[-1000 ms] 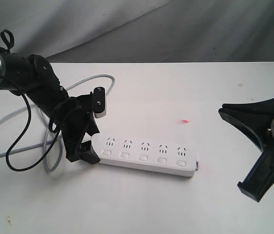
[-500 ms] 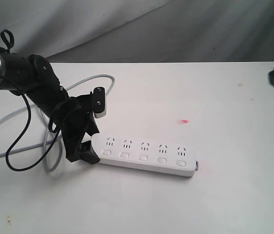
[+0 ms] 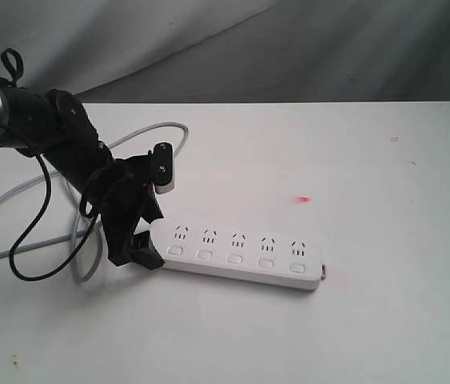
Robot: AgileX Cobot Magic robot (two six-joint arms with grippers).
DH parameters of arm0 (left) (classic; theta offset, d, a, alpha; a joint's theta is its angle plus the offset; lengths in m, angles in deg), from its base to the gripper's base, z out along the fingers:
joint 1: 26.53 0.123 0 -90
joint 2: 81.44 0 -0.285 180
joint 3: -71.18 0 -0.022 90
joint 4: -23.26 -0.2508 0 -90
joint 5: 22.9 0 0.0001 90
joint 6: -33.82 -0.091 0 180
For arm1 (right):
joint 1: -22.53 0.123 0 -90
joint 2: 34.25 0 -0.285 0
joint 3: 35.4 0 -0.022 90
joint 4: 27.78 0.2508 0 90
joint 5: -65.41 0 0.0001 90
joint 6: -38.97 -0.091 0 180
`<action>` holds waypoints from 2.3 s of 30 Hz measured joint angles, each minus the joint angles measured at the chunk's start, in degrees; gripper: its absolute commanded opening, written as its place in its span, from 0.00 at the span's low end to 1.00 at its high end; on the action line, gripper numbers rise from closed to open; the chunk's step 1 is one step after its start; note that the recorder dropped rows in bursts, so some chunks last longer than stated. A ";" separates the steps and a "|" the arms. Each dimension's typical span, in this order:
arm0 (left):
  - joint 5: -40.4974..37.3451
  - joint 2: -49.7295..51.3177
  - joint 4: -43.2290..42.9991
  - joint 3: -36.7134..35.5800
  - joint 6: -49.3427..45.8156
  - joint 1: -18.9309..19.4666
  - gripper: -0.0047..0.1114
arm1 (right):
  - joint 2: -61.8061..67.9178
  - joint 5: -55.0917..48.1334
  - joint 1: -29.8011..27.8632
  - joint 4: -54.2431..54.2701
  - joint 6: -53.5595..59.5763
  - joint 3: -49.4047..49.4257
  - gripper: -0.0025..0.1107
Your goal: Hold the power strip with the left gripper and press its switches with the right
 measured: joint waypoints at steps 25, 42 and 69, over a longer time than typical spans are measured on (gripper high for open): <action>0.00 0.00 0.00 0.00 0.00 0.00 0.67 | 2.96 1.76 0.00 -58.97 -70.09 0.62 0.02; 0.00 0.00 0.00 0.00 0.10 0.00 0.67 | -13.05 4.98 0.00 -71.57 -90.81 17.77 0.02; 0.00 0.00 0.00 0.00 0.10 0.00 0.67 | -13.29 5.45 0.00 -71.60 -91.06 24.86 0.02</action>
